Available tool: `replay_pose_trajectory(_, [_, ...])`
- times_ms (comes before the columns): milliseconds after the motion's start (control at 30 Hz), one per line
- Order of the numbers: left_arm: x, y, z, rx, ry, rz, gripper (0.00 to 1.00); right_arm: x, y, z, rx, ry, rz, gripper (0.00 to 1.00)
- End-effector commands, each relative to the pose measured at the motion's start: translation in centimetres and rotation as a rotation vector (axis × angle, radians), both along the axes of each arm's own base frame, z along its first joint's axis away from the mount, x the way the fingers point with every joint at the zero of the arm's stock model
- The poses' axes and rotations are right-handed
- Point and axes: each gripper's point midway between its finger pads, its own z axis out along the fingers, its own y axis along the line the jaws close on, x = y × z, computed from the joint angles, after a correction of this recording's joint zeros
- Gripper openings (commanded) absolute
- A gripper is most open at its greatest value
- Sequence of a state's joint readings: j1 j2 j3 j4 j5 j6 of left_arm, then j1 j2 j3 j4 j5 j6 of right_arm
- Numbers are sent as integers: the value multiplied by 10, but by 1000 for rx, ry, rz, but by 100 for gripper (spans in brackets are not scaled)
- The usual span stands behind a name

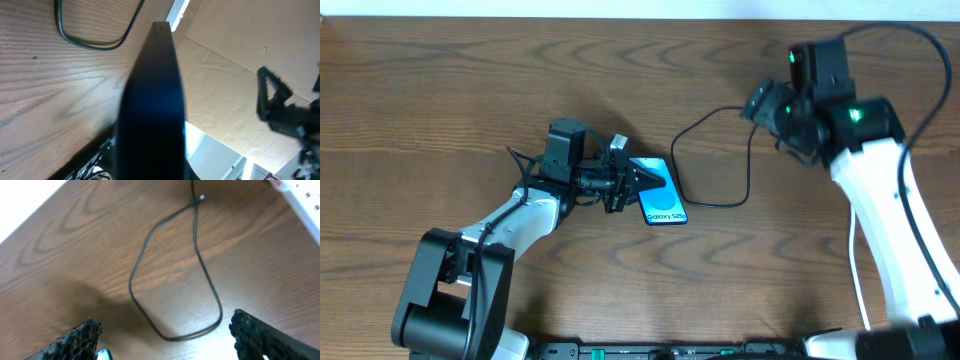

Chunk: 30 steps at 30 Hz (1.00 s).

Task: Plug charger to phone and switch on socket
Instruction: 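Move the right gripper toward the black cable near the power strip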

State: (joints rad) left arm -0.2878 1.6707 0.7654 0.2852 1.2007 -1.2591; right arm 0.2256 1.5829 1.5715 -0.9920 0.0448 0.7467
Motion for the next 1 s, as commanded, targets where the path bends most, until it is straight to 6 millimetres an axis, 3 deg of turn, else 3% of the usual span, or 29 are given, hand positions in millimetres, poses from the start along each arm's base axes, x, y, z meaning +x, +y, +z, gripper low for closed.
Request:
replay_pose_trajectory(0, [1,-2,13,-32,-33,-28,7,22,-5,-13,-39,39,-41,83])
replay_pose_trajectory(133, [1,-2,13,-32,-33,-28,8,43,-6,-40,-62,86,-61,84])
replay_pose_trajectory(300, [1,-2,13,-31,-33,-27,7,52,-14,-77,-71,165,-99,85])
replay_pose_trajectory(567, [5,-1,10,-16,-38,-8,8,82,-19,-117,-57,162,-145,86])
replay_pose_trajectory(800, [5,-1,10,-15,-38,-8,7,101,-19,-154,8,168,-275,80])
replay_pose_trajectory(967, [5,-1,10,-15,-38,-7,7,98,-10,-189,75,248,-333,80])
